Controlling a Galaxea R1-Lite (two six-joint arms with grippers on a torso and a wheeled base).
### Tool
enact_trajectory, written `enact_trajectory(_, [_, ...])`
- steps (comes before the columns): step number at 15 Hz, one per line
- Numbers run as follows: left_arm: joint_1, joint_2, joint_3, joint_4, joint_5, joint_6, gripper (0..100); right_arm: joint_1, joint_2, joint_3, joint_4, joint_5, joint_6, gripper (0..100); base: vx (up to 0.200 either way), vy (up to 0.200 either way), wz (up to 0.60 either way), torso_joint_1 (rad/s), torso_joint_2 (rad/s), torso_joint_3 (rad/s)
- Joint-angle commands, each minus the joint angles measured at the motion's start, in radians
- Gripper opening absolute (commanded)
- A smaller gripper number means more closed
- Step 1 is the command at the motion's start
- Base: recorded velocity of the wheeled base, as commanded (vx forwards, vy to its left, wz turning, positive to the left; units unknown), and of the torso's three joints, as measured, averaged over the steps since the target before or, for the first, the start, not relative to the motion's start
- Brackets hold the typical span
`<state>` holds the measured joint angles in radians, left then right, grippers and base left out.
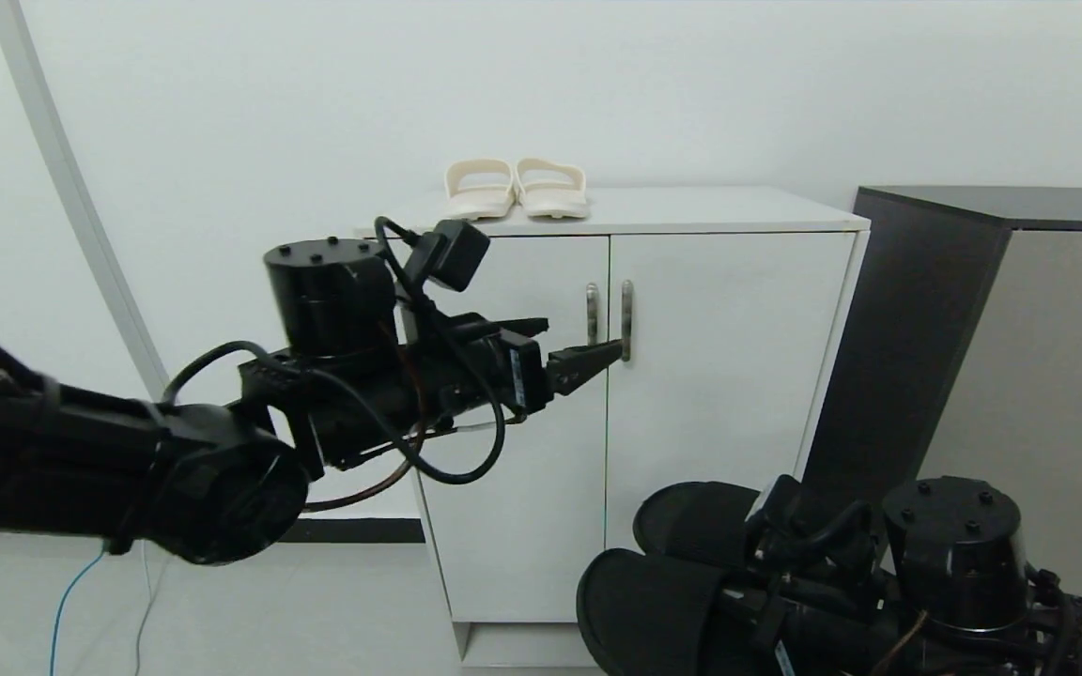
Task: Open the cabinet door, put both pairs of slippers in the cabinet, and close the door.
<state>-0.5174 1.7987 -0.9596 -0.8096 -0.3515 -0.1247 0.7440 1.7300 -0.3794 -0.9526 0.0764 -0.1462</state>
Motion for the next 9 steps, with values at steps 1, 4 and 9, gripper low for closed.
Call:
enact_trajectory(1, [-0.01,0.11,-0.148,0.079,-0.011,-0.001,100,0.0,0.006,0.0,0.0,0.0,0.0,0,0.0,0.0,0.0,0.0,0.0,0.0])
enact_trajectory(4, [-0.01,0.194,-0.317,0.162,-0.081,-0.044,100,-0.005,0.006,0.0,0.0,0.0,0.0,0,0.0,0.0,0.0,0.0,0.0,0.0])
enact_trajectory(9, [-0.004,0.287,-0.501,0.231,-0.238,-0.236,100,-0.008,0.006,0.0,0.0,0.0,-0.001,0,0.0,0.0,0.0,0.0,0.0,0.0])
